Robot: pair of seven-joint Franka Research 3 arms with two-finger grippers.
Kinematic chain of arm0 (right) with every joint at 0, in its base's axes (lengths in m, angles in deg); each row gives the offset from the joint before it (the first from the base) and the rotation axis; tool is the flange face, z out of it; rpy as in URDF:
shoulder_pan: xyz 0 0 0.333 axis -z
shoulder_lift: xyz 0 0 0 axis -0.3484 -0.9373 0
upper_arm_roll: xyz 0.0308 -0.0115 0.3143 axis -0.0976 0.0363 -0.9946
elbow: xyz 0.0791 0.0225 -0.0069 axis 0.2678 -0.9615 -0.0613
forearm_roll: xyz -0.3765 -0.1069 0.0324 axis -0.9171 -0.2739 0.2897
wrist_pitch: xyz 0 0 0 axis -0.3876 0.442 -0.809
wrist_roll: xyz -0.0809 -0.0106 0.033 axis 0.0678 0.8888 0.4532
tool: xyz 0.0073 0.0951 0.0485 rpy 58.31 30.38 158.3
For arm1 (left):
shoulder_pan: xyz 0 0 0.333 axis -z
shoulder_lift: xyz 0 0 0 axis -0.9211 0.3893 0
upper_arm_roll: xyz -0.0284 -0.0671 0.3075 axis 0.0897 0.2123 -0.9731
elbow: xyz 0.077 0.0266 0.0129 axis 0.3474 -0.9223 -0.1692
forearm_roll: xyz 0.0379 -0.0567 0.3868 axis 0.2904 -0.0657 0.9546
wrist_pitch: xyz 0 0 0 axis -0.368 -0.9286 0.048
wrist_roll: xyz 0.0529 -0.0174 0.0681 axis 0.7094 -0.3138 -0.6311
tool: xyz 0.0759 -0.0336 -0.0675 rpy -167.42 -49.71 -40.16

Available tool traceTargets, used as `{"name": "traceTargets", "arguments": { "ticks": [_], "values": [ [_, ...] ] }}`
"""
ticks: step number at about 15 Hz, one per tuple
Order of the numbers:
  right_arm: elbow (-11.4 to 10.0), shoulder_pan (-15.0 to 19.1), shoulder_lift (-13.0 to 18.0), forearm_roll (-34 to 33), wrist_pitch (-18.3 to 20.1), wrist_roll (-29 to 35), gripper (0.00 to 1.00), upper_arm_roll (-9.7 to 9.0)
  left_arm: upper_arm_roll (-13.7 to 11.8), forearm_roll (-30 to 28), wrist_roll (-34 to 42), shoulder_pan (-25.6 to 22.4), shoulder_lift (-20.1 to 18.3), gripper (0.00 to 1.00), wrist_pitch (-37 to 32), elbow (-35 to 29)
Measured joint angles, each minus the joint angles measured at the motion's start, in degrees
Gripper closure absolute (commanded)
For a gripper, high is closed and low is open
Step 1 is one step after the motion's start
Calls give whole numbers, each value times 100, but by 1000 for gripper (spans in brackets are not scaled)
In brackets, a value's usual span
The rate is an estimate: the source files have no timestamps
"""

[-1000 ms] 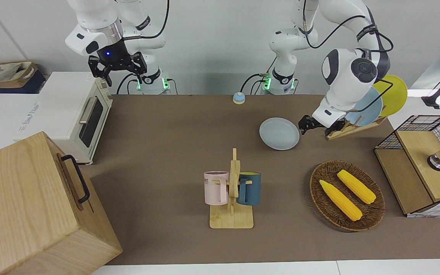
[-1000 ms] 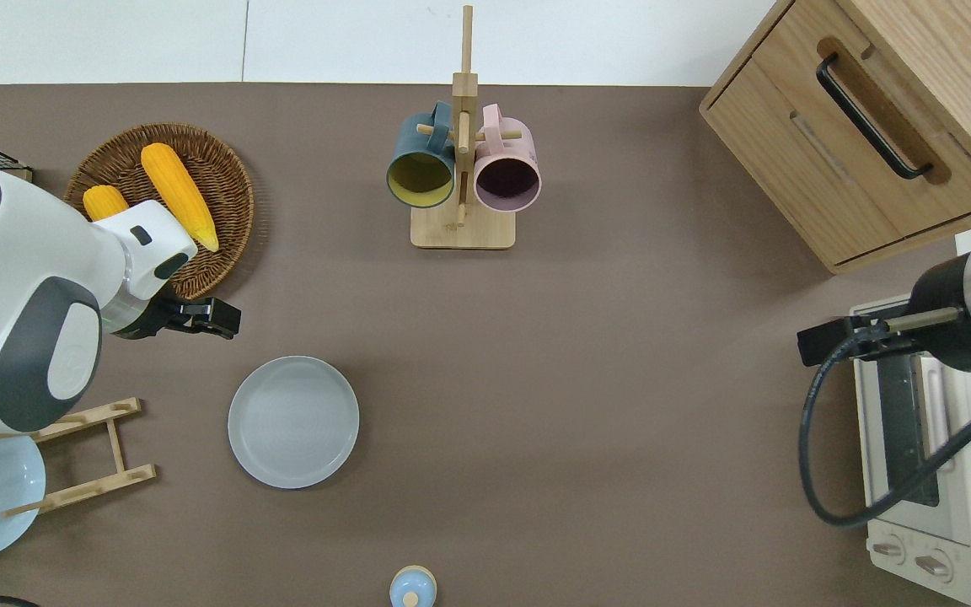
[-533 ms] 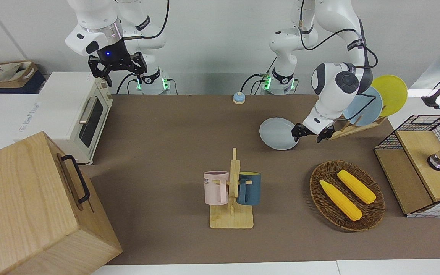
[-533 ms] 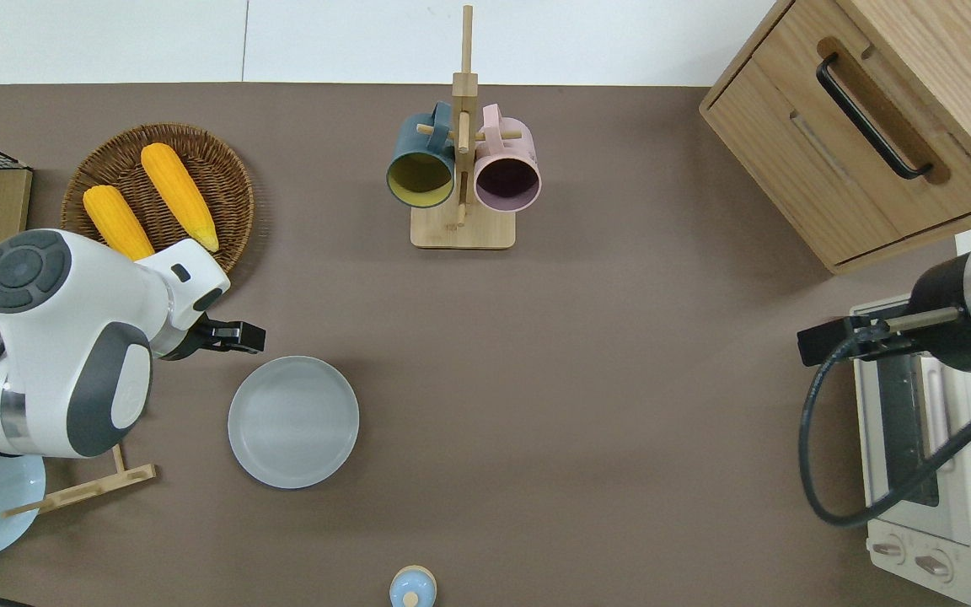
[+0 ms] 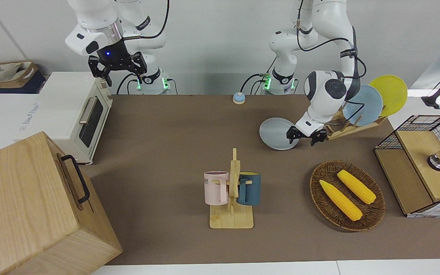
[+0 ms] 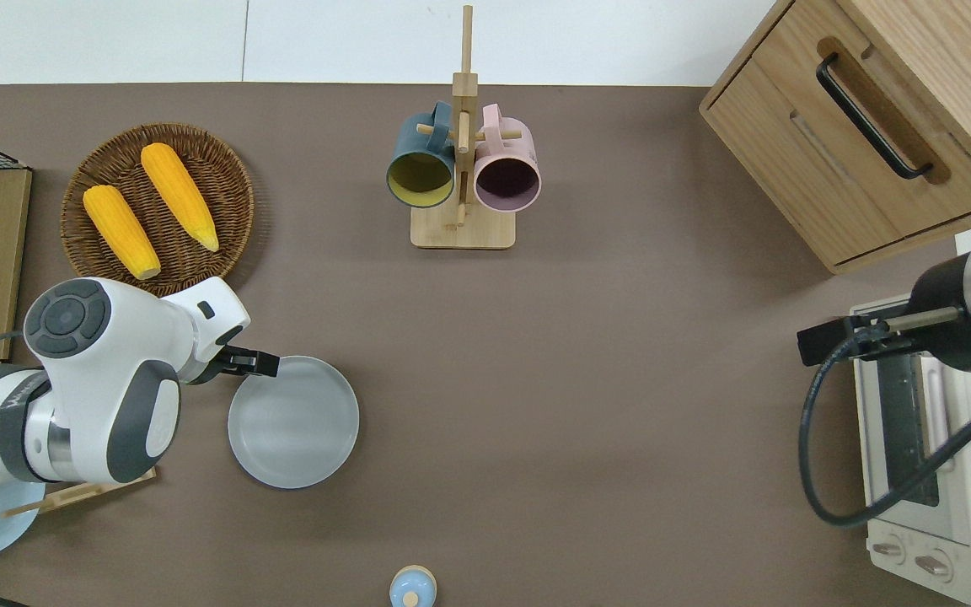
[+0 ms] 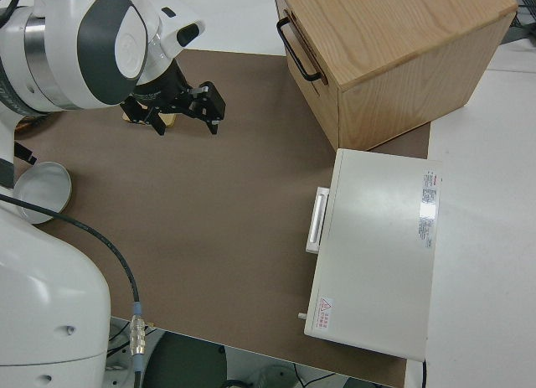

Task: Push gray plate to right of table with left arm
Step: 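Move the left gripper down beside the gray plate's edge nearest the basket, then lower the left gripper against the gray plate's rim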

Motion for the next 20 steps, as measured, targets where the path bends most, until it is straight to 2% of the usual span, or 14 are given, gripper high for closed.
{"name": "traceTargets", "arguments": {
  "ticks": [7,14,18,19,20],
  "values": [
    [0,0,0,0,0,0,17,0,-18,0,1030,-9,-143,5,39,-275],
    [0,0,0,0,0,0,17,0,-18,0,1196,-11,-144,23,579,-601],
    [0,0,0,0,0,0,17,0,-14,0,1216,-9,-143,140,740,-722],
    [0,0,0,0,0,0,17,0,-13,0,1219,-8,-143,188,748,-728],
    [0,0,0,0,0,0,17,0,-13,0,1220,-8,-143,296,753,-729]
  ]
}}
